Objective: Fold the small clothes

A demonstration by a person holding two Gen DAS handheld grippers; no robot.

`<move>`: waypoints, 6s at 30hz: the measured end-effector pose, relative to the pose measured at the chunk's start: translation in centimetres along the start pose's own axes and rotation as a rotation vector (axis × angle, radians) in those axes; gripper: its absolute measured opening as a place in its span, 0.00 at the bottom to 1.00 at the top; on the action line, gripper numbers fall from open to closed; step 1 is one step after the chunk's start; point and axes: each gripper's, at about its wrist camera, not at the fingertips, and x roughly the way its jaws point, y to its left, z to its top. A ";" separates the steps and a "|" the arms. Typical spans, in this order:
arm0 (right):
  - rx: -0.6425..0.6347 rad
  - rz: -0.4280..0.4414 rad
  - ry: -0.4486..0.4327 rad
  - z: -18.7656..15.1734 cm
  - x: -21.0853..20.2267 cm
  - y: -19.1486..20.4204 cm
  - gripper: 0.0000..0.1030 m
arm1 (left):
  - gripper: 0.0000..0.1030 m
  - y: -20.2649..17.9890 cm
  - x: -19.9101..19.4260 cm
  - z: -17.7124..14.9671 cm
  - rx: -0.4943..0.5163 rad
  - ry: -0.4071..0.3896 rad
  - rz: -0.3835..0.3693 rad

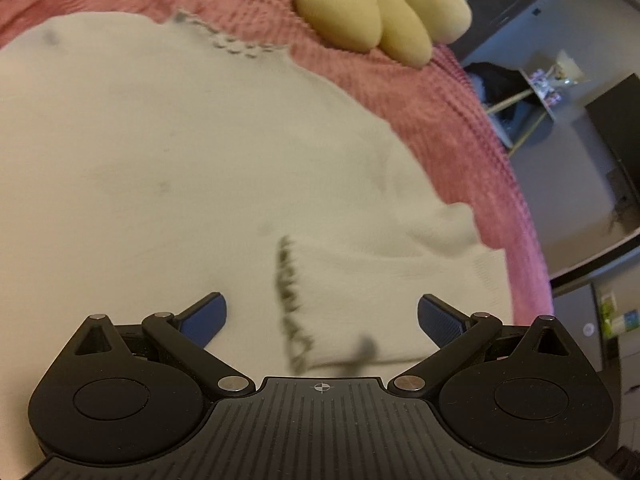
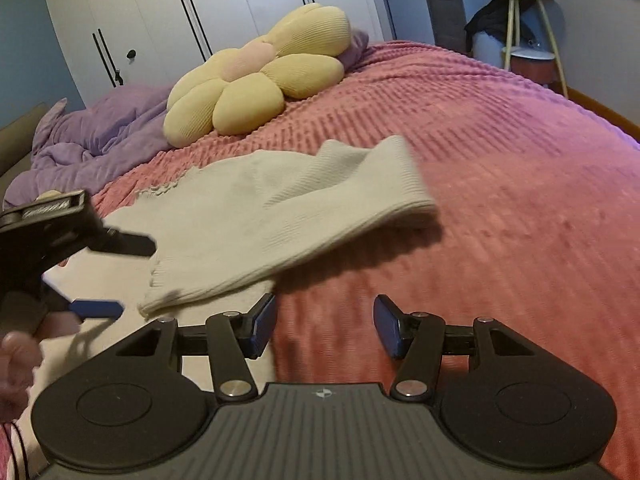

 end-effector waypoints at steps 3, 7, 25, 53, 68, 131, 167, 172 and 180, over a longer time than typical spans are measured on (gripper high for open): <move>0.019 0.021 -0.003 -0.1 -0.4 -0.7 0.53 | 0.94 -0.6 1.1 0.2 -0.002 0.022 -0.007; 0.021 0.000 -0.003 -0.2 -0.2 -0.7 0.53 | 0.77 -1.7 1.8 0.6 0.022 0.040 0.035; -0.023 0.000 -0.021 1.6 0.2 2.3 0.55 | 0.06 0.7 -3.6 4.3 0.040 -0.042 0.004; -0.030 -0.059 -0.033 1.2 -0.2 0.8 0.58 | 0.08 0.3 -5.0 4.9 0.063 -0.094 -0.053; 0.157 0.179 0.022 3.1 3.9 4.5 0.52 | 0.08 13.2 -8.9 5.7 -0.021 -0.198 0.245; 0.136 -0.005 -0.023 4.4 10.4 4.0 0.07 | 0.11 14.0 -6.6 6.3 0.123 -0.215 0.361; -0.203 -0.116 -0.029 -2.3 0.2 11.1 0.59 | 0.61 42.5 -31.5 -5.1 -0.859 -0.679 0.305; -0.241 -0.113 -0.022 -2.3 0.1 13.2 0.59 | 0.42 45.1 -31.6 -5.0 -0.963 -0.755 0.189; -0.270 -0.099 -0.023 -2.1 0.2 14.8 0.60 | 0.12 45.5 -31.3 -4.8 -0.966 -0.708 0.212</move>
